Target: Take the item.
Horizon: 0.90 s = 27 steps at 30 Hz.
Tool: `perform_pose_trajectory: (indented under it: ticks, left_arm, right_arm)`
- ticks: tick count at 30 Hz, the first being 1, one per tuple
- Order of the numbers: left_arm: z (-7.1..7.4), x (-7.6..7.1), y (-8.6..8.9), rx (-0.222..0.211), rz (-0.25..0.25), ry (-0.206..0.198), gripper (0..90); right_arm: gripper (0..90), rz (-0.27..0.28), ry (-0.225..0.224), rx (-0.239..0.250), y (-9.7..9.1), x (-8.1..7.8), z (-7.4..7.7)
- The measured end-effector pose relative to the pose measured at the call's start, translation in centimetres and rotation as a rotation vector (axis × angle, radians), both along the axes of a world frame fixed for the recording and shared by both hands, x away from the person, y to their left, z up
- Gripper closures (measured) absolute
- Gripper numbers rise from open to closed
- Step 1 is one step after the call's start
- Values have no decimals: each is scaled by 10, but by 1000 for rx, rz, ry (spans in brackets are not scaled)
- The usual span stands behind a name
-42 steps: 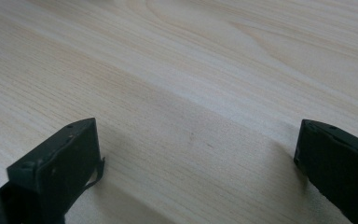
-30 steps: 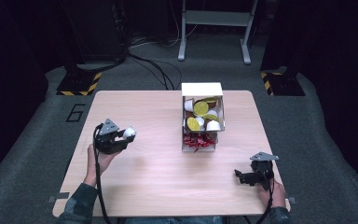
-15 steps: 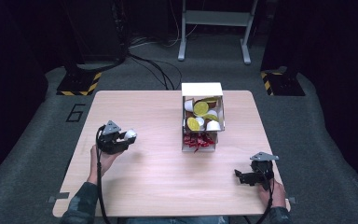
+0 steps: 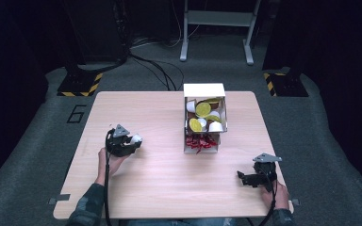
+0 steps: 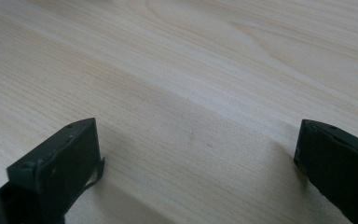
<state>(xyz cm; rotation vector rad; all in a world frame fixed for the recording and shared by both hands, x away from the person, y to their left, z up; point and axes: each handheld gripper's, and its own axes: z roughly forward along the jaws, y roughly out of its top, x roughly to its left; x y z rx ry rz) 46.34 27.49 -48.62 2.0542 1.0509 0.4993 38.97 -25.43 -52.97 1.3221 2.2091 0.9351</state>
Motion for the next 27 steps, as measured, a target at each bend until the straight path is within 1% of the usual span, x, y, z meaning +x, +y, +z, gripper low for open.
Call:
perform_pose_trajectory:
  ticks: [1,2,6,7,9,12,15,16,17,18,19,20,21,22,23,24,25,26,27]
  left_arm:
    - [-2,1,-1,-18,15,0,595]
    - [-3,2,-1,-17,19,2,595]
    - [-9,5,-5,22,27,15,594]
    - [-10,6,-5,34,24,15,593]
    - [-12,6,-7,41,22,25,592]
    - [-13,7,-9,74,7,34,589]
    - [-14,7,-10,98,-1,37,588]
    - [-14,6,-11,96,10,28,588]
    - [-15,6,-12,101,8,25,588]
    - [-15,5,-12,98,2,29,589]
    - [-17,5,-13,88,6,23,592]
    - [-17,4,-13,93,-5,27,606]
    - [-19,4,-14,81,3,19,605]
    - [-19,3,-14,83,0,22,601]
    - [-19,4,-13,68,-3,28,595]
    - [-18,4,-12,60,-14,45,576]
    - [-18,4,-11,48,-12,42,565]
    - [-18,3,-10,49,-15,46,544]
    - [-16,2,-10,37,-17,59,530]
  right_arm:
    - [0,2,1,-1,0,0,0]
    - [0,0,0,0,0,0,0]
    - [0,1,1,0,0,0,0]
    - [0,1,0,-1,0,0,0]
    - [0,1,0,0,0,0,0]
    - [0,1,0,-1,0,0,0]
    - [0,1,1,-1,0,0,0]
    - [0,1,0,0,0,0,0]
    - [0,1,0,-1,0,0,0]
    - [0,1,0,0,0,0,0]
    - [0,1,0,-1,0,0,0]
    - [0,1,0,0,0,0,0]
    - [0,1,1,0,0,0,0]
    - [0,1,0,-1,0,0,0]
    - [0,1,0,-1,0,0,0]
    - [0,1,0,-1,0,0,0]
    - [0,1,0,0,0,0,0]
    - [0,1,0,-1,0,0,0]
    - [0,1,0,-1,0,0,0]
